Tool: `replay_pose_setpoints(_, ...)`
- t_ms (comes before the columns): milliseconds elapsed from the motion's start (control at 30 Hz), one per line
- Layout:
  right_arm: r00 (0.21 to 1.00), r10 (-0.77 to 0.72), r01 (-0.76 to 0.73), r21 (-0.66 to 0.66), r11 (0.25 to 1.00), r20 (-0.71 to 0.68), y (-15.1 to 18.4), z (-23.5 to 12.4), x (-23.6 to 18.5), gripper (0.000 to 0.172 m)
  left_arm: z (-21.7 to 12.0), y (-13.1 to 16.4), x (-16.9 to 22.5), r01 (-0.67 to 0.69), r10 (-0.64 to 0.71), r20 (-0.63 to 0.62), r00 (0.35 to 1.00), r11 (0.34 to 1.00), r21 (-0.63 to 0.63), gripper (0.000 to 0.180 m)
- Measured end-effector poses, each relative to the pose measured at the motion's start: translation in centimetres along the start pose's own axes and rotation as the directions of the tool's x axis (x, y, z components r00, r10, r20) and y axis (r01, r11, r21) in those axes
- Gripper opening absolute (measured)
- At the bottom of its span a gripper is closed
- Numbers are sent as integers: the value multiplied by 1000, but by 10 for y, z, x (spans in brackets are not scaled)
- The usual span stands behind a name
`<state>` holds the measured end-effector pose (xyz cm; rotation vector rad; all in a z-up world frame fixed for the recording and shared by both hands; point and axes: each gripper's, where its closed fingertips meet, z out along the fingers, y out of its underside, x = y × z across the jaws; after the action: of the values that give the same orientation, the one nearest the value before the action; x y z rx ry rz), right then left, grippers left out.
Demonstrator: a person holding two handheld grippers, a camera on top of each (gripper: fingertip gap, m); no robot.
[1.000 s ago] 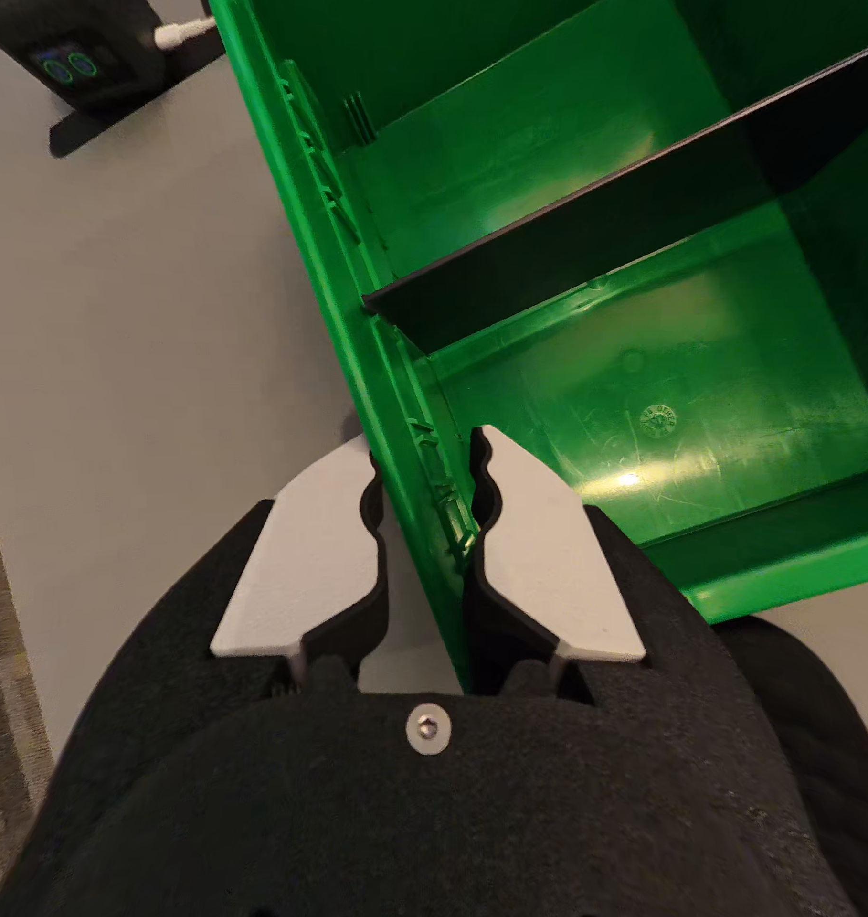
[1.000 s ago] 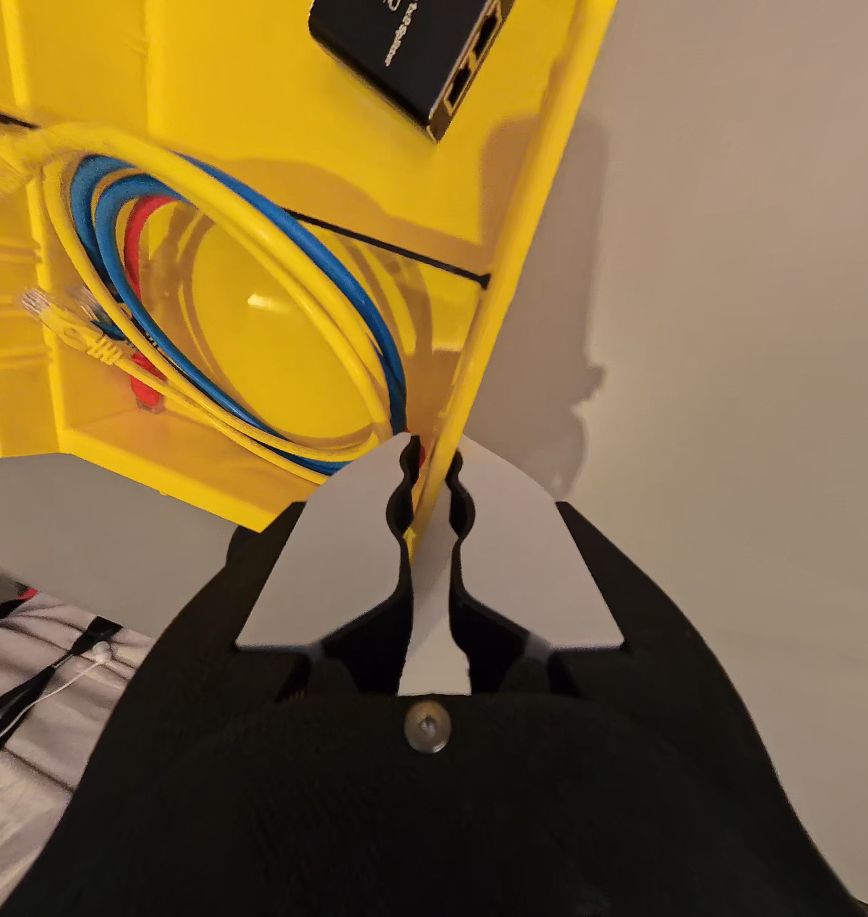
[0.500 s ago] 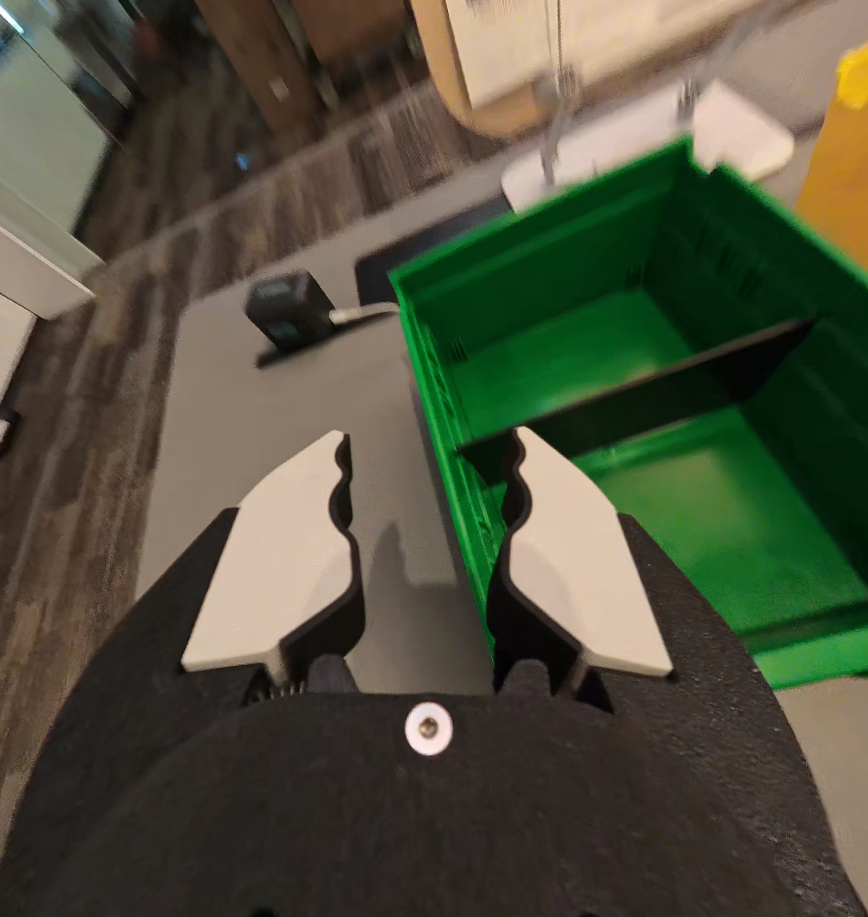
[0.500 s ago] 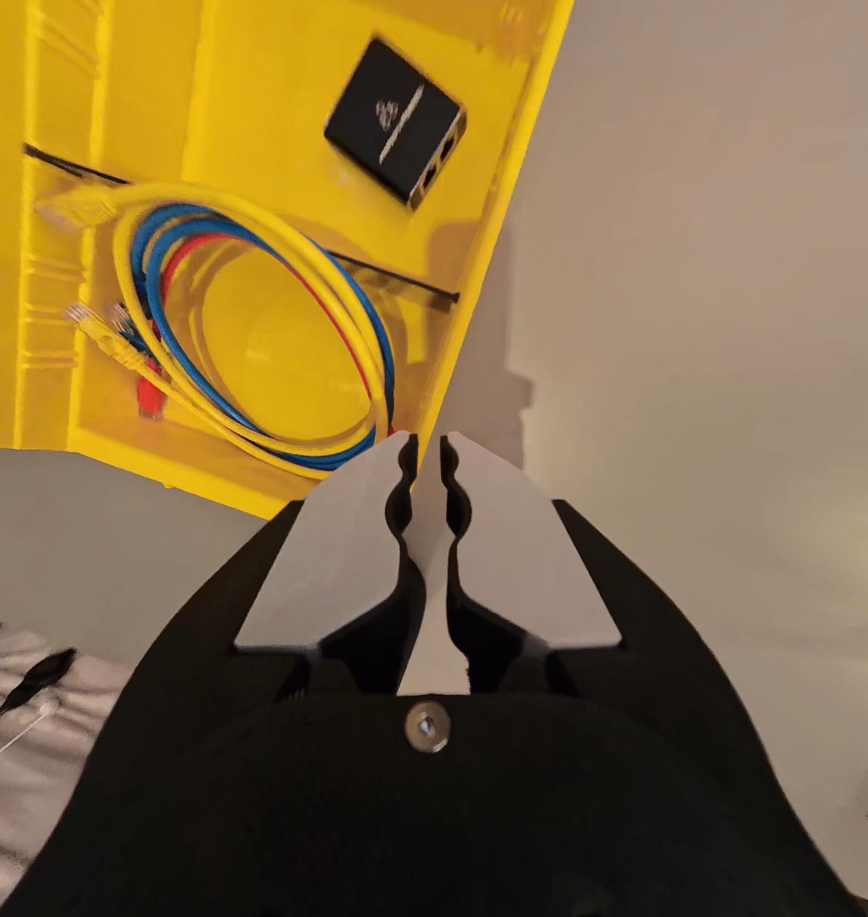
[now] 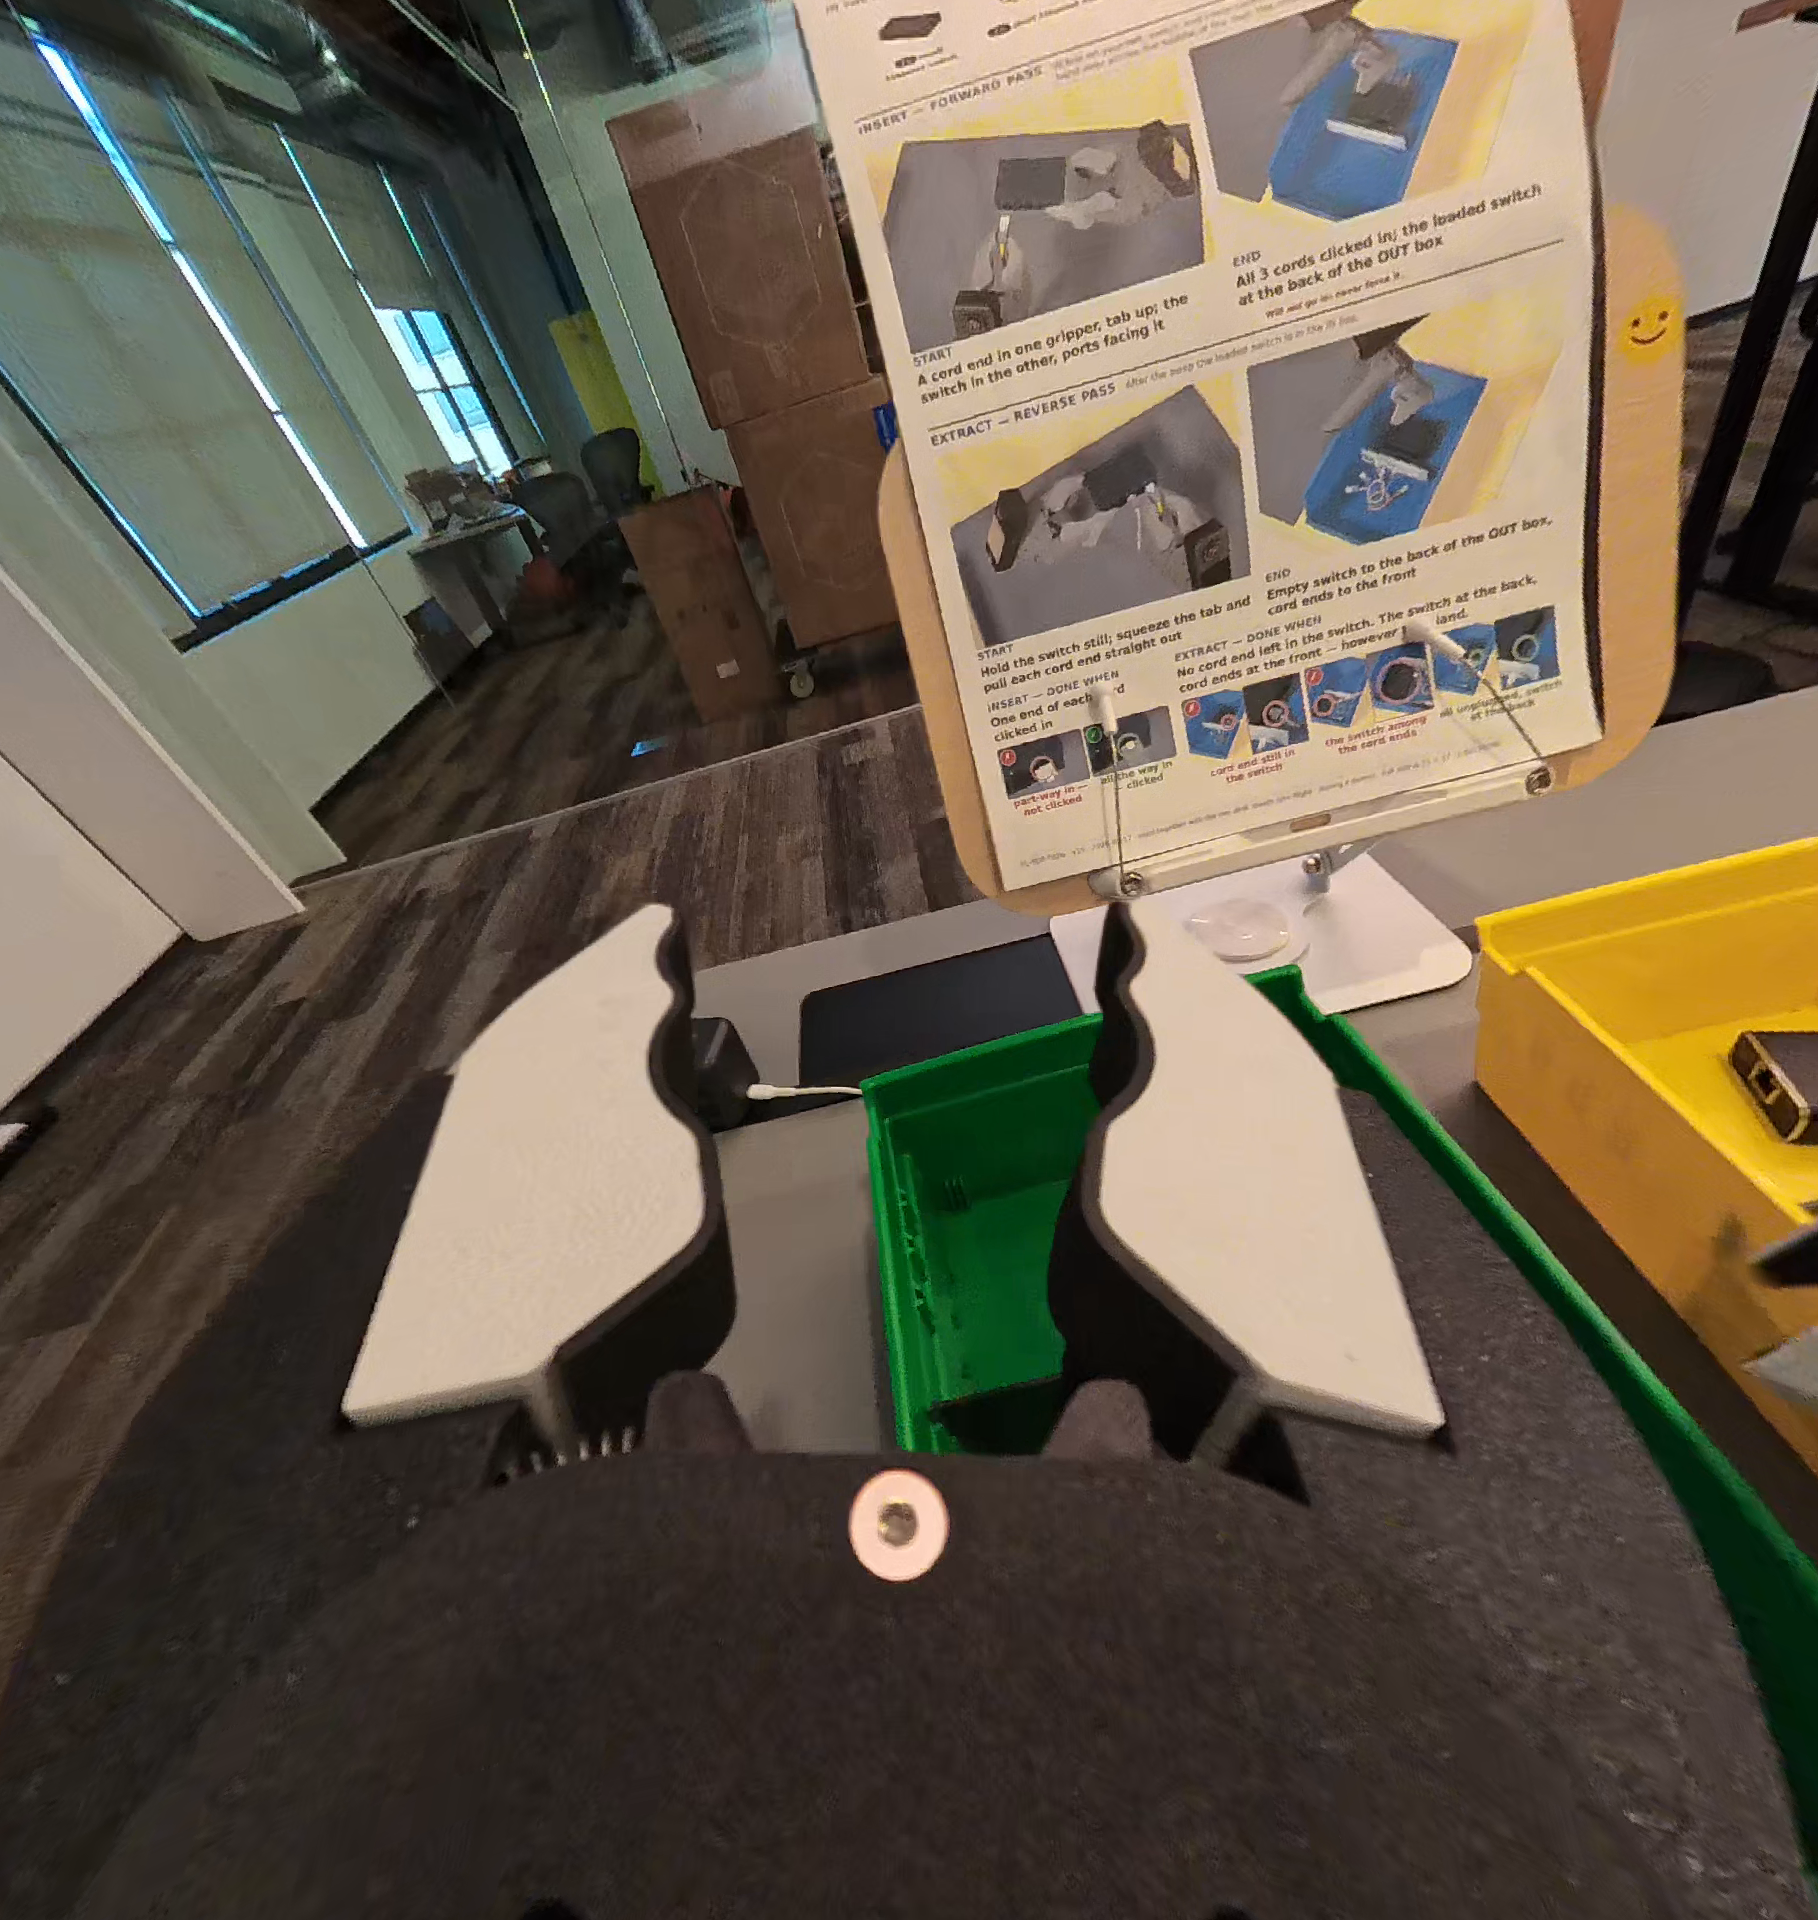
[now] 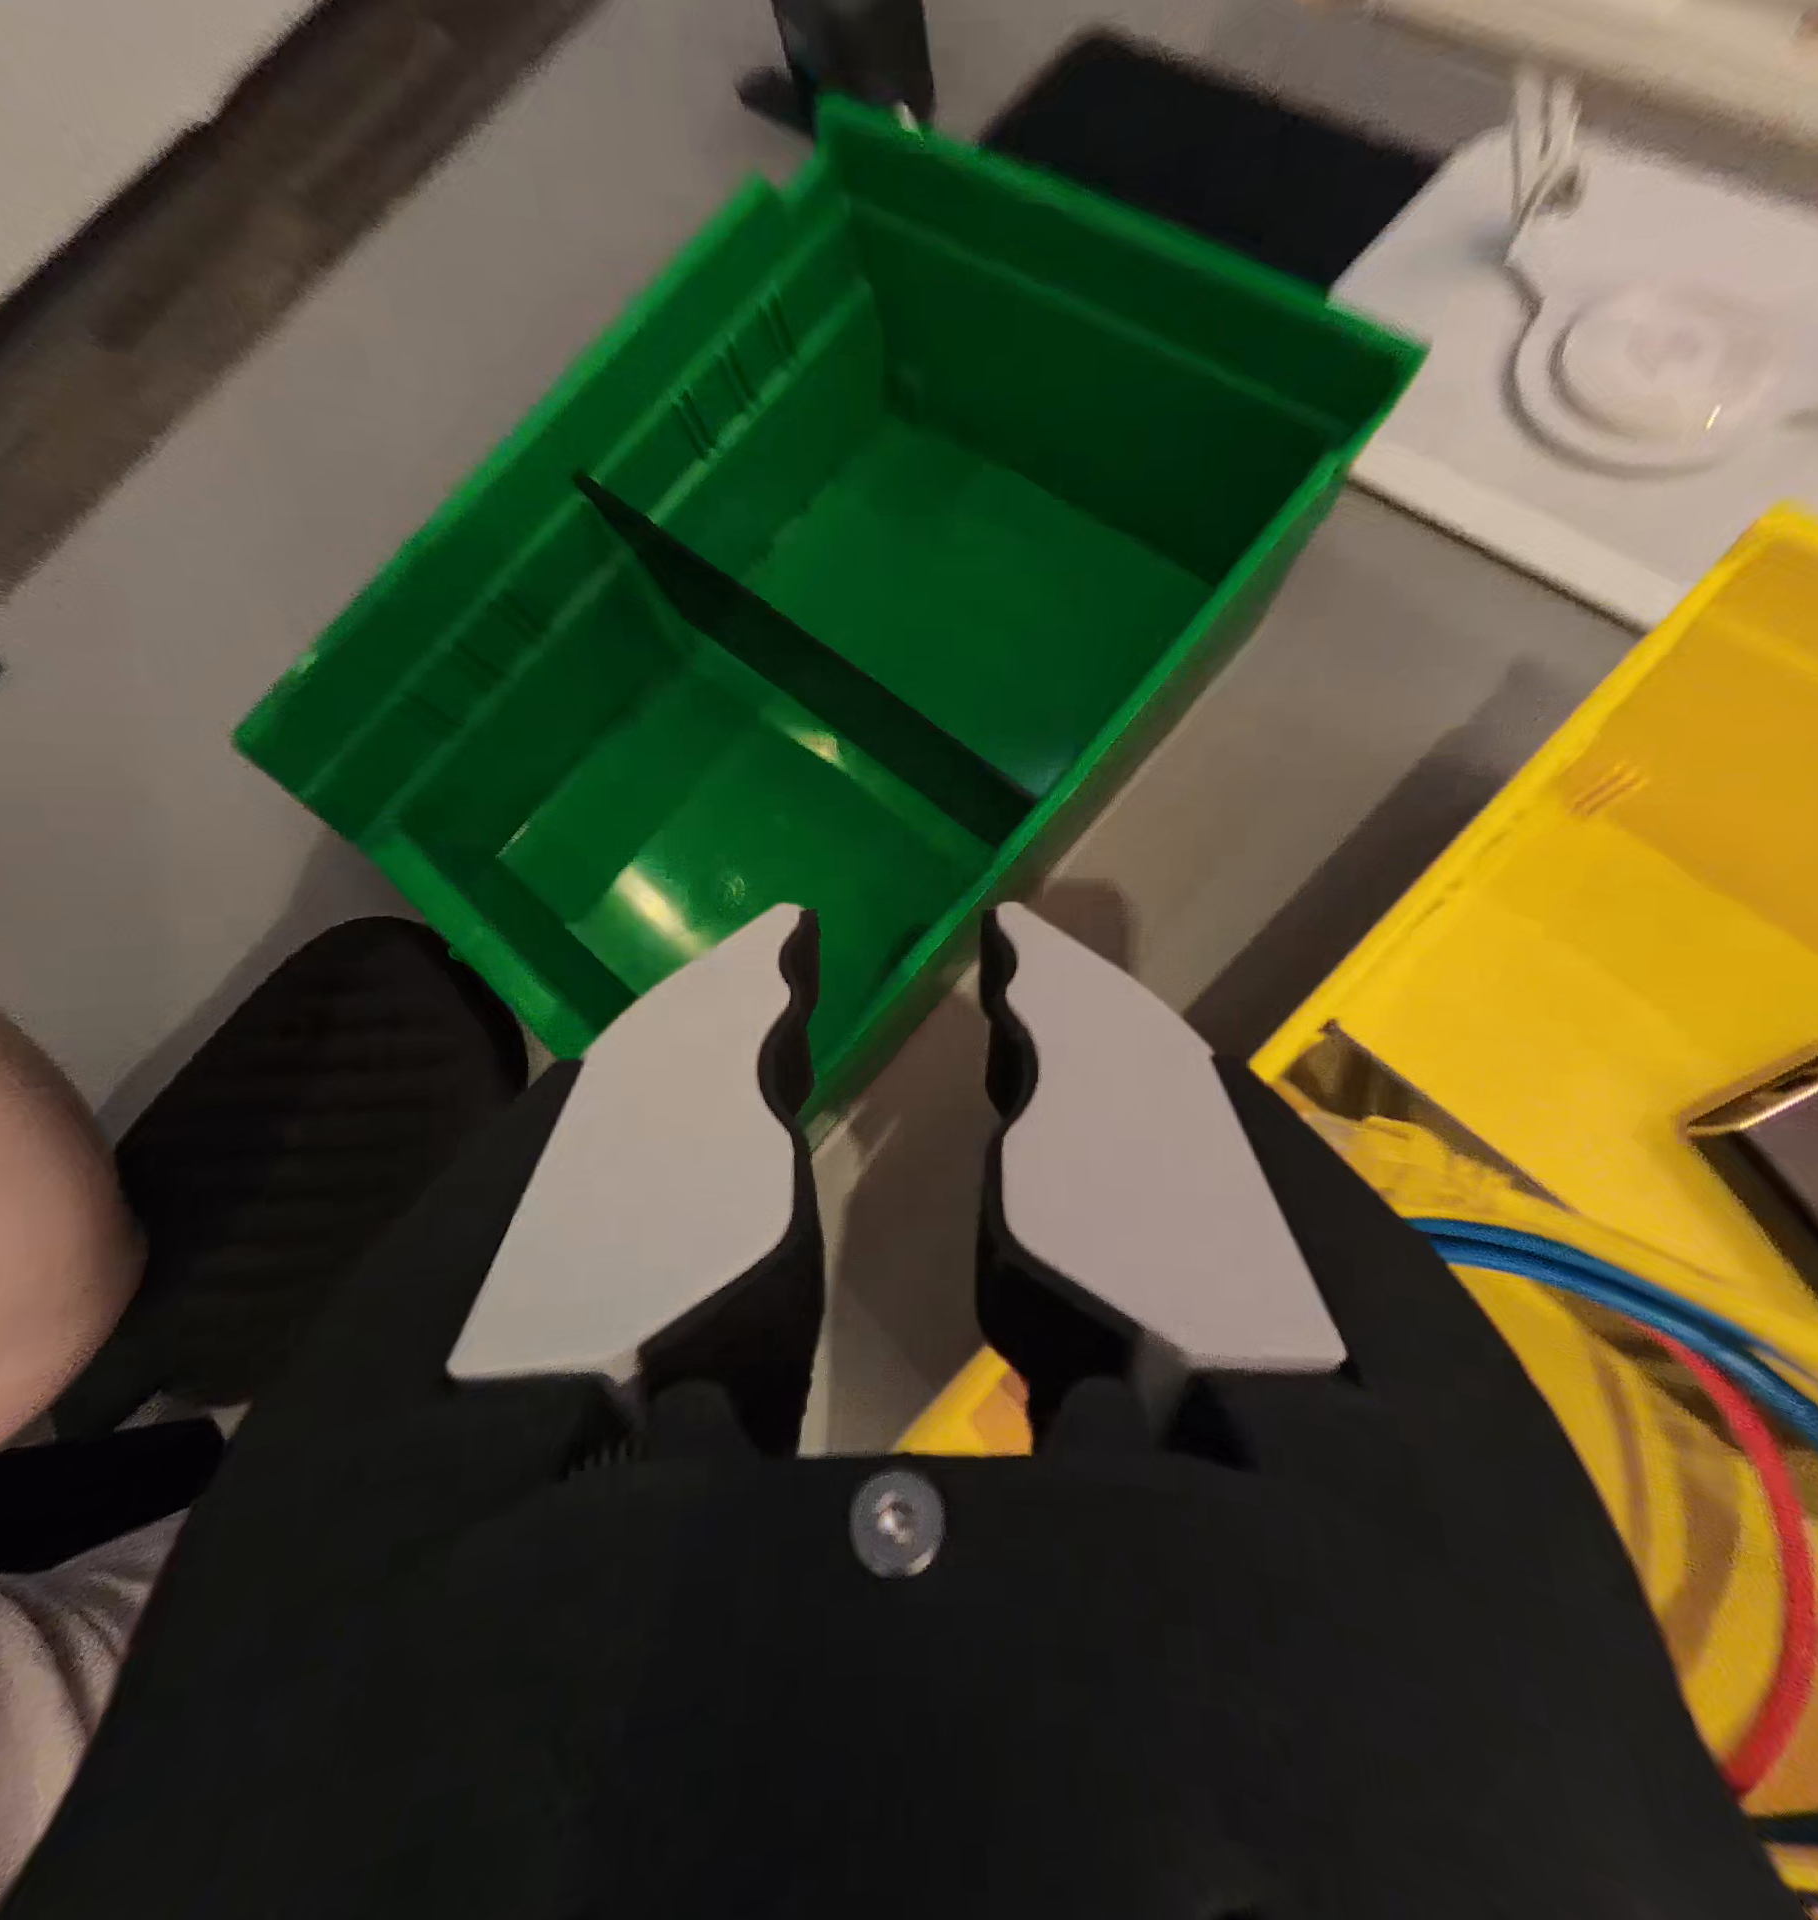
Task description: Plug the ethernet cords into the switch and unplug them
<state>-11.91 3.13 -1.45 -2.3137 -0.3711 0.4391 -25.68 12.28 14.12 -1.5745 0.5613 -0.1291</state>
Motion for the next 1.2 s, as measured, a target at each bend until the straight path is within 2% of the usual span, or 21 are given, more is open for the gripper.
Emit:
replay_pose_setpoints(133, 995, 86, -94, -180, 979, -51, 18, 34, -5, 33, 0, 4, 6, 45, -44, -67, 997, 999, 21, 74)
replay_pose_setpoints(200, 988, 78, -102, -184, 978, -136, 15, 40, 4, 29, -2, 4, 5, 25, -24, -64, 998, 1000, 17, 74)
replay_pose_setpoints(300, 960, 81, -151, -256, 955, -267, 24, 48, 24, 37, -7, 0, 7, 44, -40, -90, 995, 998, 37, 73)
replay_pose_setpoints(433, 951, 252, -298, -315, 901, -178, 38, 68, 9, 26, -13, -8, 13, 41, -34, -120, 992, 997, 62, 72)
replay_pose_setpoints(600, 925, 305, -373, -390, 842, -227, 60, 98, 10, 32, -14, -7, 20, 32, -24, -160, 987, 998, 49, 71)
replay_pose_setpoints(633, 923, 300, -375, -383, 844, -241, 59, 99, 14, 23, -13, -5, 20, 25, -19, -164, 986, 999, 35, 71)
replay_pose_setpoints(767, 928, 224, -340, -437, 833, -297, 64, 95, 27, 9, -15, -4, 19, 35, -31, -184, 983, 999, 22, 70)
replay_pose_setpoints(867, 913, 271, -393, -478, 786, -304, 64, 91, 31, 8, -20, -7, 19, 38, -33, -200, 979, 999, 22, 69)
replay_pose_setpoints(933, 926, 262, -373, -558, 741, -272, 64, 86, 26, 9, -25, -10, 20, 36, -29, -208, 978, 999, 29, 69)
replay_pose_setpoints(1200, 954, 172, -291, -626, 724, -244, 37, 58, 22, 9, -67, -40, 31, 53, -13, -275, 961, 989, 136, 68)
